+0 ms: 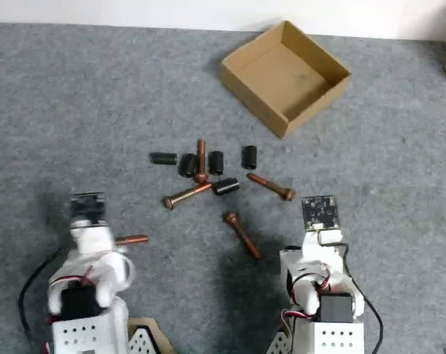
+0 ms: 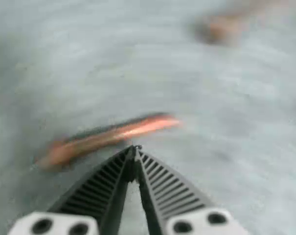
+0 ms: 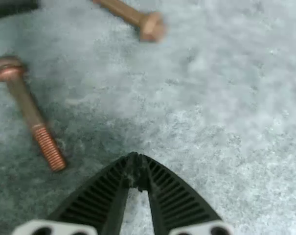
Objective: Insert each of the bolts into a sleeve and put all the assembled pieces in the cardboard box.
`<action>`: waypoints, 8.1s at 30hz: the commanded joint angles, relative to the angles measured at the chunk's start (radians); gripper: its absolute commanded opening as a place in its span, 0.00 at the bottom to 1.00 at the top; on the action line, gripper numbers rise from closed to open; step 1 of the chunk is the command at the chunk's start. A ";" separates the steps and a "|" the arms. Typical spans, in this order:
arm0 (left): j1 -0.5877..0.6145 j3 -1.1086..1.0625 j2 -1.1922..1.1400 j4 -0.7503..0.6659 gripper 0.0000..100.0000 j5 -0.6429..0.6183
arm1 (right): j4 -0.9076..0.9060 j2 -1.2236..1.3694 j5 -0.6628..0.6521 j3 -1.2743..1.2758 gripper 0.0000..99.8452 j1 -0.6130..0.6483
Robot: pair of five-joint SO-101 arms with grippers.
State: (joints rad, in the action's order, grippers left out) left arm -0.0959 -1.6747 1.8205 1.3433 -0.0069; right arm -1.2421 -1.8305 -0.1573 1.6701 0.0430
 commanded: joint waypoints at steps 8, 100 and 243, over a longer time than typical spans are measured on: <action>0.064 -0.019 0.002 -0.089 0.01 0.000 | 0.223 -0.008 -0.006 0.143 0.00 0.008; 0.300 0.604 -0.707 -0.075 0.01 -0.908 | 0.377 0.160 0.086 -0.096 0.08 0.157; 0.395 0.174 -0.512 -0.322 0.26 -1.384 | 0.047 0.018 0.003 0.160 0.09 0.183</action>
State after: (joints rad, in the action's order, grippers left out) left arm 0.3030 -1.5198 1.3019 1.0088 -1.3817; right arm -1.1914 -1.7998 -0.1450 1.6763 0.2302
